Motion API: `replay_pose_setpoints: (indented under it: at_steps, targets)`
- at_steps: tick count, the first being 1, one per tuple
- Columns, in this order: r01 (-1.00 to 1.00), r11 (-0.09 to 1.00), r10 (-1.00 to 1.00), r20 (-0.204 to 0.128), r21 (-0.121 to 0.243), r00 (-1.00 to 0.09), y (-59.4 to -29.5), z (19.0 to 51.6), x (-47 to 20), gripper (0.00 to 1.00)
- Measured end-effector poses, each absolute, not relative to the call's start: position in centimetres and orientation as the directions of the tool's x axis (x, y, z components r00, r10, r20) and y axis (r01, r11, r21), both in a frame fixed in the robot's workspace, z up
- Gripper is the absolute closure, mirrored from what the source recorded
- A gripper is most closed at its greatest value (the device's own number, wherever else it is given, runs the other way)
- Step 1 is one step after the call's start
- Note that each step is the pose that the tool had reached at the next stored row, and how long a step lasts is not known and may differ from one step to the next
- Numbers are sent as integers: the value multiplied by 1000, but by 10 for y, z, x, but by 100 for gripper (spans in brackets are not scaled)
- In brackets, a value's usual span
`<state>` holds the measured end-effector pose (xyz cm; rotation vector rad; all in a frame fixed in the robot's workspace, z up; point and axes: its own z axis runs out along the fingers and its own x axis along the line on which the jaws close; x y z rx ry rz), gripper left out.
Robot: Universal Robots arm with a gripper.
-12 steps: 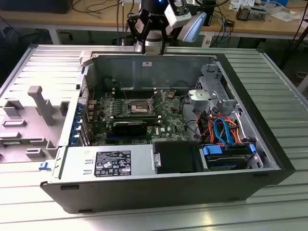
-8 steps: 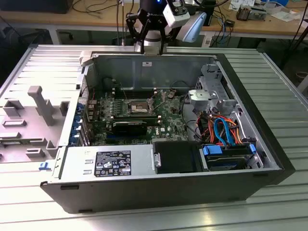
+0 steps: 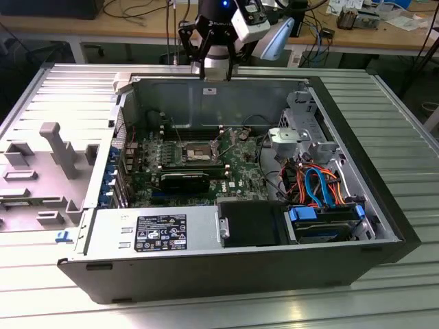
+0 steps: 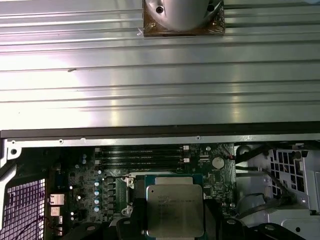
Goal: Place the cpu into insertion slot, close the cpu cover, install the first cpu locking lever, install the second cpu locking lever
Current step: 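Place the cpu into insertion slot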
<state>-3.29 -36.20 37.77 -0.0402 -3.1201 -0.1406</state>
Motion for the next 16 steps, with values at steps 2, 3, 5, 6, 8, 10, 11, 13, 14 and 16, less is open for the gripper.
replay_pose_setpoints:
  at_steps: [2, 3, 5, 6, 8, 10, 11, 13, 14, 16]
  targets:
    - [26, 996, 25, 19, 89, -1000, -363, 377, -33, 45]
    - [26, 996, 25, 19, 89, -1000, -363, 377, -33, 45]
    - [26, 996, 25, 19, 89, -1000, -363, 376, -34, 45]
    - [26, 996, 25, 19, 89, -1000, -363, 376, -34, 45]
    - [26, 996, 25, 19, 89, -1000, -363, 375, -34, 45]
    - [26, 996, 25, 19, 89, -1000, -363, 375, -34, 45]
    - [26, 996, 25, 19, 89, -1000, -363, 375, -34, 45]
    - [26, 996, 25, 19, 89, -1000, -363, 374, -35, 45]
    - [26, 996, 25, 19, 89, -1000, -363, 374, -35, 45]
    - [26, 996, 25, 19, 89, -1000, -363, 374, -35, 45]
